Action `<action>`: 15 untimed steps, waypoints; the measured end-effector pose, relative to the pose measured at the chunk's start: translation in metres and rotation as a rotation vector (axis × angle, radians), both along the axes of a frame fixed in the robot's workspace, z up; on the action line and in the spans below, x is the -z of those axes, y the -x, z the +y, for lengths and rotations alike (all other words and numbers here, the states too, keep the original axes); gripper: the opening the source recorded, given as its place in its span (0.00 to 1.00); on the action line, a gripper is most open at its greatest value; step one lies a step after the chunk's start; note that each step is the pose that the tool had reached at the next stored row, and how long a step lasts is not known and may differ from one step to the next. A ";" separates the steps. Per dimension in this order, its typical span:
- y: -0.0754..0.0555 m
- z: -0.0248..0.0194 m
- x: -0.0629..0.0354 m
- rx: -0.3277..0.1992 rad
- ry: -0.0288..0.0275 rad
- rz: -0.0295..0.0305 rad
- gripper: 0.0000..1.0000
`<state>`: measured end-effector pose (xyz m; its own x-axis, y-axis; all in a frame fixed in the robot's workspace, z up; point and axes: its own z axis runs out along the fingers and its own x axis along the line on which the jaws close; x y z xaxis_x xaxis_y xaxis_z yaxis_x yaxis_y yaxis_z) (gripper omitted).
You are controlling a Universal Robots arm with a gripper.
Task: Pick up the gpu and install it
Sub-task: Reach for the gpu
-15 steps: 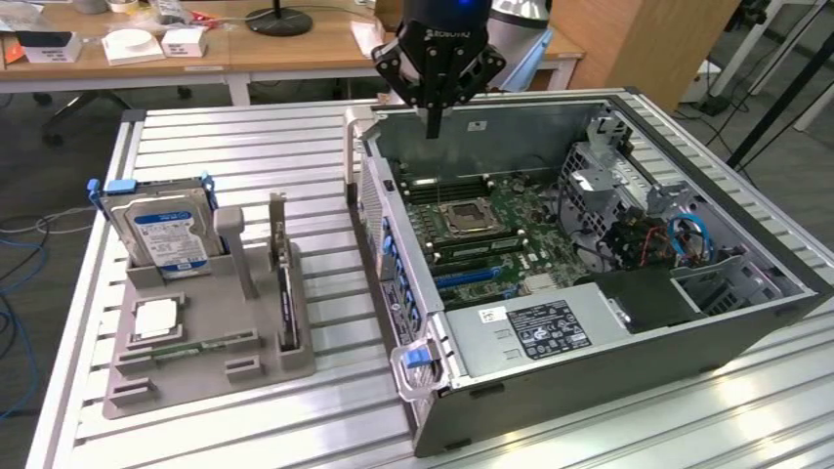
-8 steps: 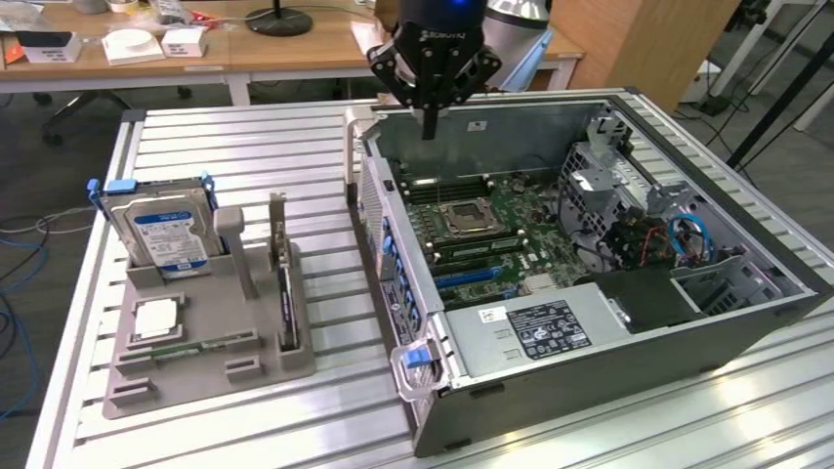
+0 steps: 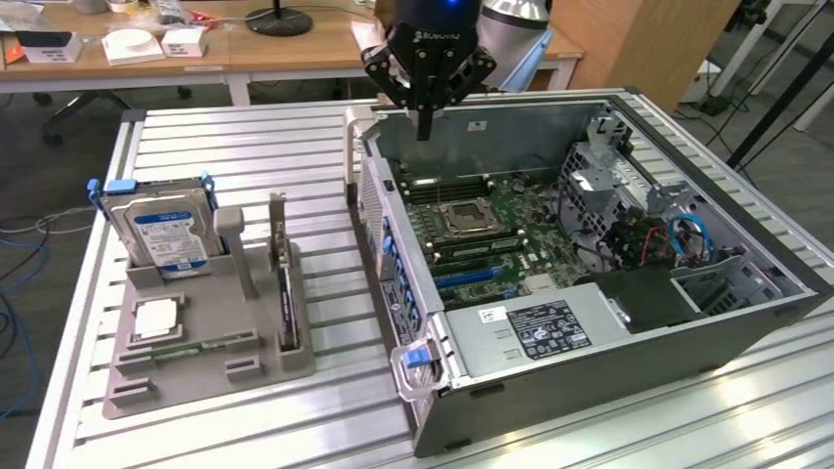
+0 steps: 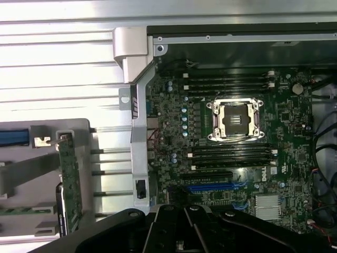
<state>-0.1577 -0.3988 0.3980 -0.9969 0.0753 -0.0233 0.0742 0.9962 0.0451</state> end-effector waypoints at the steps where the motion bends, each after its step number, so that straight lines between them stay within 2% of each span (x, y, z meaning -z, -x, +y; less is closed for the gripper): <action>1: 0.001 0.0000 0.0001 0.000 0.0000 0.0000 0.11; 15: 0.009 0.0000 0.0016 0.000 0.0000 0.0000 0.11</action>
